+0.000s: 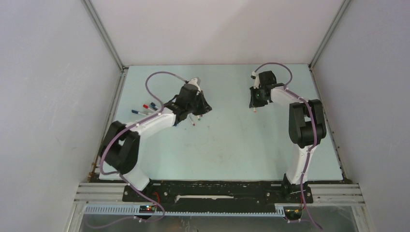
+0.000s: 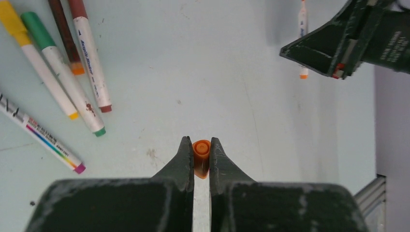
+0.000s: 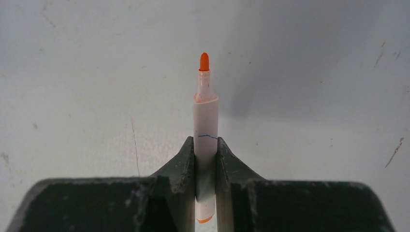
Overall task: Open the pen caps
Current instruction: Place the pen cap at the center of the board.
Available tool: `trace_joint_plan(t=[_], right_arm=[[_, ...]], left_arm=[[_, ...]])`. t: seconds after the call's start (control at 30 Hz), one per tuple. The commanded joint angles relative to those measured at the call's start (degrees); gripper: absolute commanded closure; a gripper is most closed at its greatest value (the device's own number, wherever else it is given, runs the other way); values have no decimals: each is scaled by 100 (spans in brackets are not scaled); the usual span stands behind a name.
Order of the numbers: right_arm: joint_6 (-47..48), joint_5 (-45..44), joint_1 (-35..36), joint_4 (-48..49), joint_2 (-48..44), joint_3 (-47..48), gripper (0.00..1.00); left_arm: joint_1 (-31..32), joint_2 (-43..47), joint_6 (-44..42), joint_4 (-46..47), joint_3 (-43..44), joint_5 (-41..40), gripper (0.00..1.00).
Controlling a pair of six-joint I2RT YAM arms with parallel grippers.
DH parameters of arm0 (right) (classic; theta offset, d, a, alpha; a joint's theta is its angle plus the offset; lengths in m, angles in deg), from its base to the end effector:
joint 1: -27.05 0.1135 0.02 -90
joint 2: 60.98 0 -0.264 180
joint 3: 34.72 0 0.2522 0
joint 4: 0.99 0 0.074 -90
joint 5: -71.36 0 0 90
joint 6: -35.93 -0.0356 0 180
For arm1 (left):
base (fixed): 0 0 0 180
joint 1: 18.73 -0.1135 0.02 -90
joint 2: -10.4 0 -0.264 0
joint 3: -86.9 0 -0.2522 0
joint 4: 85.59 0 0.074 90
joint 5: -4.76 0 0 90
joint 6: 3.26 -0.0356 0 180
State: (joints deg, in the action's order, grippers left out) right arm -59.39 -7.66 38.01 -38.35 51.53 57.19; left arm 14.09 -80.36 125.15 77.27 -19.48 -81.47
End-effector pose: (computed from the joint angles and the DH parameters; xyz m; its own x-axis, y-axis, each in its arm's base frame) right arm 0.4061 0.0855 0.1763 -0.8551 -0.0729 -0.5133 -0.2075 0.9555 0.2099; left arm 0.2971 -0.1944 0.2415 -0.7353 -0.2635 -0.6245 0.1655 0.8237 -0.5424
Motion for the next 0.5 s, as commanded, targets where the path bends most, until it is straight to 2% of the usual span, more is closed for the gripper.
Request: trace_joint_plan(t=[0.0,0.23,0.47], right_arm=[[-261,-26,-122,-362,253,461,94],[-418,244,-298,-460,399,494,91],[-650,565,-461,-503,520,474,88]], left_arm=[[78,-754,-455,-1030,1033,-167,98],[114,-1843,-627,-1741,2367,-167,96],[102,-2726,-711,-2327,3302,-201,94]])
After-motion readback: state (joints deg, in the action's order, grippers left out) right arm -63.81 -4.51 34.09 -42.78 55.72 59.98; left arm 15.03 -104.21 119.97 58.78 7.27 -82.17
